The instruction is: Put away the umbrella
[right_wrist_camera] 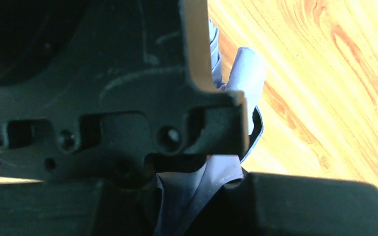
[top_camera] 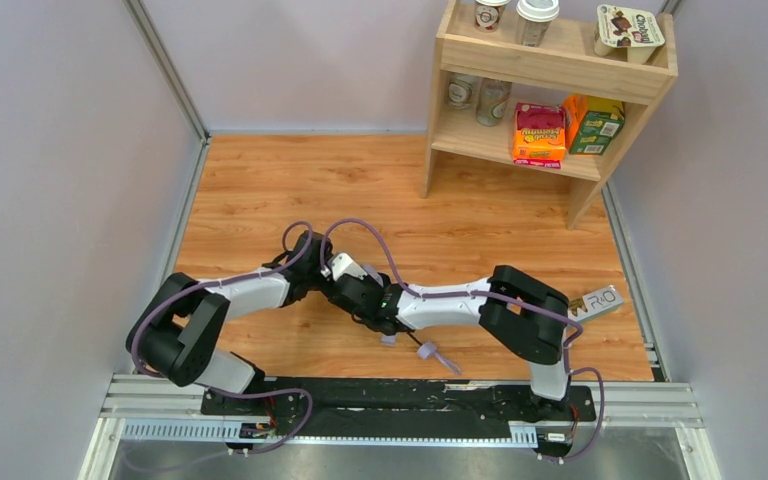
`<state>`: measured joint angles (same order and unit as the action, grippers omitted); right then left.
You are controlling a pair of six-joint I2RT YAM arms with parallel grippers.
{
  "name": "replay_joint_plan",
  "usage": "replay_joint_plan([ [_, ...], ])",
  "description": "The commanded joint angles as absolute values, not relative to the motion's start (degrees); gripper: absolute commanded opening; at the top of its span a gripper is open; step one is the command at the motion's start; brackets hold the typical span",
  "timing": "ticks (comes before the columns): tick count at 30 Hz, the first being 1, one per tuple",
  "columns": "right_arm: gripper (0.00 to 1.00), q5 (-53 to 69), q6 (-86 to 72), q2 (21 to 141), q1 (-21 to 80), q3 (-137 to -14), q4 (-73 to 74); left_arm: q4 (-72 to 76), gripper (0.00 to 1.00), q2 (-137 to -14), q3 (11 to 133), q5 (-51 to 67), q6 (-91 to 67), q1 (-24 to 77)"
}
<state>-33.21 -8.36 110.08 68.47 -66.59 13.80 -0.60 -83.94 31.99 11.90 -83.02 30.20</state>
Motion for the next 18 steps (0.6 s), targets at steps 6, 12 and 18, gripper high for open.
replay_joint_plan([
  [6, 0.0, -11.7, -3.2, 112.0, 61.3, -62.1, 13.4, -8.1, 0.75, -81.0, 23.8, 7.6, -74.9, 32.1],
  [12, 0.0, 22.7, -4.1, 111.4, 51.1, -60.9, 13.0, -10.0, 0.8, -77.4, 23.9, 3.0, -70.4, 32.1],
  [18, 0.0, 47.6, -5.4, 116.5, 41.9, -63.9, 13.6, -9.0, 0.81, -82.4, 23.6, 4.3, -69.3, 32.3],
])
